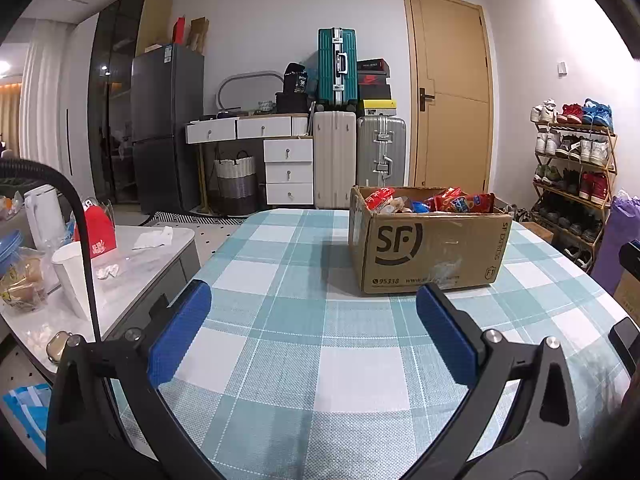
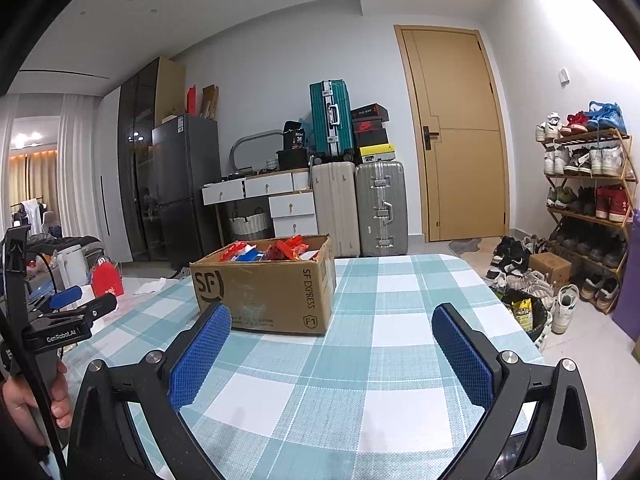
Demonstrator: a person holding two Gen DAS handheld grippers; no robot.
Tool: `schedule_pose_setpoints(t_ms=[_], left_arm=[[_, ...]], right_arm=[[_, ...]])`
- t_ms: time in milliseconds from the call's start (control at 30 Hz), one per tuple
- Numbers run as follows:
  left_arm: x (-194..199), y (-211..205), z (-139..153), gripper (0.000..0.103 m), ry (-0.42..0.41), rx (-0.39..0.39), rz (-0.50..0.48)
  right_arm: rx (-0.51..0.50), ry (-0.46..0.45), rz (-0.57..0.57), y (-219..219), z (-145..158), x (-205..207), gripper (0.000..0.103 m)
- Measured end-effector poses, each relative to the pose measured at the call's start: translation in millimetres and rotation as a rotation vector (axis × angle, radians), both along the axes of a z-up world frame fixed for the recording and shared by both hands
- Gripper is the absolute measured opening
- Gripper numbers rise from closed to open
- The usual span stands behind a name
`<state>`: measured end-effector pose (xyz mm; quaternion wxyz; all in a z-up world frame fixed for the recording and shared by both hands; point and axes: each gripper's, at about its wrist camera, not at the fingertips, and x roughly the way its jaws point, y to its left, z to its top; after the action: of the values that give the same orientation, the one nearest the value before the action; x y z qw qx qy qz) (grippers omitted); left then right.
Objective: Organize snacks
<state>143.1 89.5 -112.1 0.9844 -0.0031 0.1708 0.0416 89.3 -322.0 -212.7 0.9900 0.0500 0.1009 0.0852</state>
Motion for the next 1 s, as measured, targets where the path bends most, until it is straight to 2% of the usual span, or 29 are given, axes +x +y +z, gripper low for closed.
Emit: schedule_pose_setpoints(t_ms=[1000], left_arm=[[-3.9,0.0,-1.7,0.103,-0.014,-0.004,-0.001]], right_arm=[[0.008,-0.001,-0.006,-3.3,-0.5,1.2,0.102]])
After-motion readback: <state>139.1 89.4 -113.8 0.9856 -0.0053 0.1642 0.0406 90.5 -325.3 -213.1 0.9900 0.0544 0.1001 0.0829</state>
